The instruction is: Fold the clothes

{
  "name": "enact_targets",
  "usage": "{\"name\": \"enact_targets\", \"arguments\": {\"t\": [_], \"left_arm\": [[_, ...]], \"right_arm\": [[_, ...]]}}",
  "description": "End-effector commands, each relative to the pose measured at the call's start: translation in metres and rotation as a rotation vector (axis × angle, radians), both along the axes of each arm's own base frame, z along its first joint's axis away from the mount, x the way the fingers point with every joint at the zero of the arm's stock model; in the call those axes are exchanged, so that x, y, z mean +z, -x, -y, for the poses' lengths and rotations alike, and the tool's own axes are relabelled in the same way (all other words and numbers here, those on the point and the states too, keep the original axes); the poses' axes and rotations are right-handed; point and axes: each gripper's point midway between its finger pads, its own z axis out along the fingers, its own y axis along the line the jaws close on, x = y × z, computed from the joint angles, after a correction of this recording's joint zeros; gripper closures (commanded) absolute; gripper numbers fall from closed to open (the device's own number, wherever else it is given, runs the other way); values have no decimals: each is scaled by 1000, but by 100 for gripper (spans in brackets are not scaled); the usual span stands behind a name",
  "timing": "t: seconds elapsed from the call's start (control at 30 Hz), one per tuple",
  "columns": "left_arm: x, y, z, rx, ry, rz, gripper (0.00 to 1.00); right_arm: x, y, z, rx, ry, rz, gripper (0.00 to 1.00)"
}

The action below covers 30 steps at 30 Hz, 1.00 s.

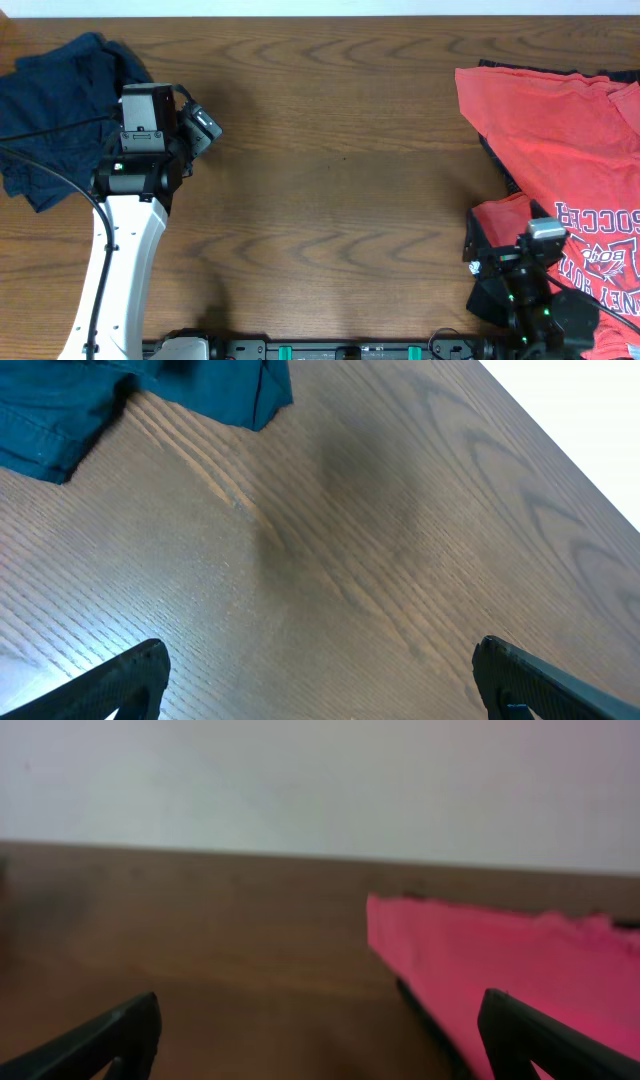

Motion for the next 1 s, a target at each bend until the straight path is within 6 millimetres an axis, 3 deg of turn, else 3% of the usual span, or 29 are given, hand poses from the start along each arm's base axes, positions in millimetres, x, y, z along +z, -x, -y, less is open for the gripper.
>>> {"name": "enact_targets", "arguments": {"t": [0.0, 0.2, 0.97], "left_arm": [[5, -1, -2, -10, -22, 7, 2], [5, -1, -2, -10, -22, 7, 2], [5, -1, -2, -10, -22, 7, 2]], "right_arm": [[-26, -3, -5, 30, 2, -49, 1], [-65, -6, -5, 31, -4, -136, 1], [-65, -6, -4, 23, 1, -136, 1]]}}
